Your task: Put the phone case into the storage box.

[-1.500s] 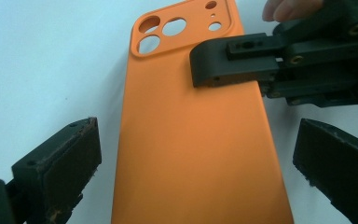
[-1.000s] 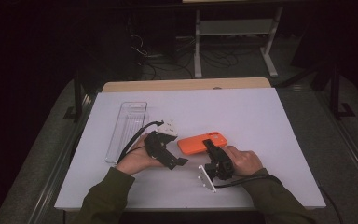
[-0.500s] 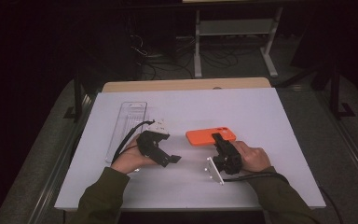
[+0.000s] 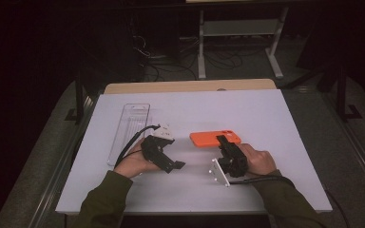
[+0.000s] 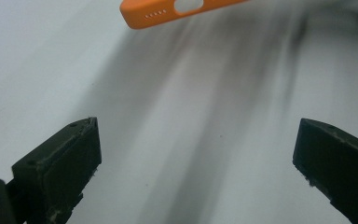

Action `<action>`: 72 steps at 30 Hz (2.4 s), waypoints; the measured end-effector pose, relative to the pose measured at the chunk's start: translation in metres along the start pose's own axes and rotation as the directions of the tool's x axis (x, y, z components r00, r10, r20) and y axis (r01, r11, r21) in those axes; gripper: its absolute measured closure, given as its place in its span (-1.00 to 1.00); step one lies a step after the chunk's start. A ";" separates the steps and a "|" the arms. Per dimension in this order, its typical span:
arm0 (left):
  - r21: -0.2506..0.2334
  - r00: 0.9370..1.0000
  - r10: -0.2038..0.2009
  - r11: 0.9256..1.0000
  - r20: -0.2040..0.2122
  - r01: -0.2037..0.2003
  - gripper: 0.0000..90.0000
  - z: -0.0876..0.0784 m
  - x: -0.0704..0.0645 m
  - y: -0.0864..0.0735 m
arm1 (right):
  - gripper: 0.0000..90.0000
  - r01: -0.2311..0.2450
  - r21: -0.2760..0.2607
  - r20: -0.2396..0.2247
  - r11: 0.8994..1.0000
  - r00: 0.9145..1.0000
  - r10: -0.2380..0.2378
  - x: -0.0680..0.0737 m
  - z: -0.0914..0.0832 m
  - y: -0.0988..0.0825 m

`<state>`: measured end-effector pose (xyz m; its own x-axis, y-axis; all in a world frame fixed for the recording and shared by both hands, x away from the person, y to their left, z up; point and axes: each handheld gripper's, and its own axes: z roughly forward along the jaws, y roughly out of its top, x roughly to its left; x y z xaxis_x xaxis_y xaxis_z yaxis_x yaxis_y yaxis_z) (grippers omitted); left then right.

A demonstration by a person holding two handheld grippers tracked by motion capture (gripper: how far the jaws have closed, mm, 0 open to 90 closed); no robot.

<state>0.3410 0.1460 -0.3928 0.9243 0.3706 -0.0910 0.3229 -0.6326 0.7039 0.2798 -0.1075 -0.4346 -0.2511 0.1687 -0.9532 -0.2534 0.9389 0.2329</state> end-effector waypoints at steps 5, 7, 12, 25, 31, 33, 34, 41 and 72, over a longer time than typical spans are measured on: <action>-0.011 1.000 -0.003 1.000 -0.001 0.003 -0.98 -0.001 0.000 0.000 | 0.75 -0.027 0.004 -0.007 1.000 1.000 0.027 -0.001 -0.001 0.000; -0.009 1.000 0.003 1.000 0.000 -0.003 -0.98 -0.001 0.001 0.000 | 0.75 -0.030 0.004 -0.008 1.000 1.000 0.030 -0.002 -0.001 0.001; -0.004 1.000 0.008 1.000 -0.001 -0.008 -0.98 -0.001 0.000 0.000 | 0.75 -0.060 0.008 -0.021 0.998 0.998 0.060 -0.003 -0.001 0.001; -0.003 1.000 0.010 1.000 -0.011 -0.010 -0.98 -0.002 0.002 0.001 | 0.75 -0.106 0.013 -0.043 0.994 0.993 0.107 -0.008 -0.001 -0.001; -0.004 1.000 0.011 1.000 -0.007 -0.011 -0.98 -0.002 0.003 0.001 | 0.75 -0.145 0.013 -0.064 0.989 0.987 0.146 -0.009 0.000 -0.001; -0.010 1.000 0.002 1.000 -0.007 -0.002 -0.98 -0.002 0.002 0.001 | 0.75 -0.172 0.026 -0.079 0.985 0.982 0.173 -0.008 0.000 -0.001; -0.015 1.000 -0.004 1.000 -0.006 0.004 -0.98 -0.002 0.002 0.001 | 0.75 -0.175 0.026 -0.082 0.984 0.981 0.176 -0.009 0.001 -0.002; -0.012 1.000 0.003 1.000 -0.007 -0.003 -0.98 -0.002 0.003 0.001 | 0.75 -0.230 0.039 -0.110 0.972 0.966 0.233 -0.013 0.002 -0.004; -0.004 1.000 0.004 1.000 -0.013 -0.004 -0.98 -0.004 0.003 0.001 | 0.75 -0.470 0.108 -0.215 0.876 0.849 0.482 -0.021 0.006 -0.007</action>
<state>0.3436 0.1487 -0.3897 0.9227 0.3774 -0.0789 0.3186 -0.6309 0.7074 0.2929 -0.1160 -0.4171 -0.5364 0.5316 -0.6555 -0.0030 0.7755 0.6314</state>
